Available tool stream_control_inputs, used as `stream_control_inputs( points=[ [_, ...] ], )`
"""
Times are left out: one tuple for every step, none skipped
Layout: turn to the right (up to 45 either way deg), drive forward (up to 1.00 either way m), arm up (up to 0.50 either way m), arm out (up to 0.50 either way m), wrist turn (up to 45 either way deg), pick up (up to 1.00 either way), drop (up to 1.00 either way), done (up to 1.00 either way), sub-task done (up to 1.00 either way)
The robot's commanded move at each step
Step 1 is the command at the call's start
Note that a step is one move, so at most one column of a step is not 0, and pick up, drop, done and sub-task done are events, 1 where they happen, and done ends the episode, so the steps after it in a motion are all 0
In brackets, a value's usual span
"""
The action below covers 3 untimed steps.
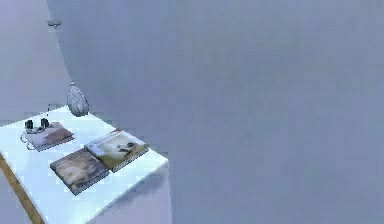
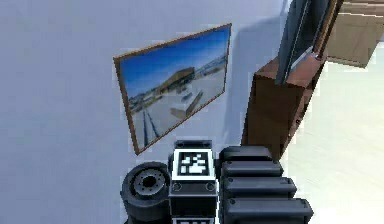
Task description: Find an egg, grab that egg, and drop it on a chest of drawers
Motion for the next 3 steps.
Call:
stream_control_inputs(
  points=[
    [-33.0, 0.00, 0.00, 0.00, 0.0, 0.00, 0.00, 0.00, 0.00],
    [45.0, 0.00, 0.00, 0.00, 0.0, 0.00, 0.00, 0.00, 0.00],
    [36.0, 0.00, 0.00, 0.00, 0.0, 0.00, 0.00, 0.00, 0.00]
  ],
)
